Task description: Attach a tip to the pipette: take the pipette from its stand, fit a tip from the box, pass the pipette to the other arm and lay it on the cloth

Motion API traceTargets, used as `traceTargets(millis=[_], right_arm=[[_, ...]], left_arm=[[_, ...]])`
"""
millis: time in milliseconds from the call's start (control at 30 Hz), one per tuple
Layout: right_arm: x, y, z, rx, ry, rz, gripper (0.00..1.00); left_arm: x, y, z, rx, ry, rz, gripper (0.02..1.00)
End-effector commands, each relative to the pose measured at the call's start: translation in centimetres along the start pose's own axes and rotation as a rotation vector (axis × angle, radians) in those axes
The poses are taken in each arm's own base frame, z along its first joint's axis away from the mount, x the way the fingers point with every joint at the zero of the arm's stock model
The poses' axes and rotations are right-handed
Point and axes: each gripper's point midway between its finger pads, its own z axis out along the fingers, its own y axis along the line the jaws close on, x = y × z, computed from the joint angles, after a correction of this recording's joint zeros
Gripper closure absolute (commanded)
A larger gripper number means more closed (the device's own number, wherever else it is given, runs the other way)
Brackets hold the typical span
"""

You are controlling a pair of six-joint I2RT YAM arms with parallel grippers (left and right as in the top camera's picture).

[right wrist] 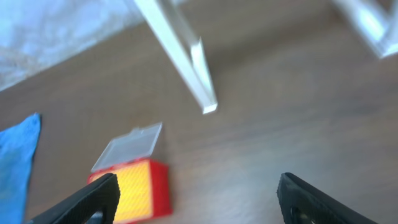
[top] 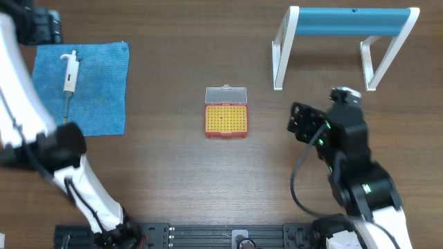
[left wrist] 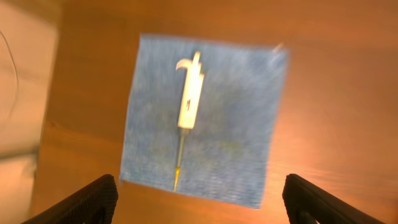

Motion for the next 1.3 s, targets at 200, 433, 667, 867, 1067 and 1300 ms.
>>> traceTargets(millis=[200,433,667,867,1067,1300], right_arm=[[-0.8,-3.1,-6.8,0.032,-0.277,-0.185,0.176],[1.9,-6.7,-7.3,0.071,-0.423,-0.143,0.176],[7.8,-11.0,-6.0,0.240,-0.182,-0.211,0.176],[9.0,-11.8,-6.0,0.264,-0.129,-0.225,0.174],[9.0,-11.8,-6.0,0.264,-0.129,-0.225,0.176],[9.0,-11.8,-6.0,0.264,-0.129,-0.225,0.174]], left_arm=[[12.0,-5.3,-13.7,0.188,-0.105,0.010,0.156],[26.0,-10.0,-12.6,0.343,-0.340,-0.326,0.156],[29.3,-10.7,-9.7,0.396,-0.575,-0.458,0.156],[34.3,-11.7,-6.6,0.377,-0.331,-0.503,0.159],[29.1,-12.0,-8.2,0.438,-0.591,-0.302,0.156],[20.5,-13.2,-7.6,0.349,-1.272,0.056,0.156]])
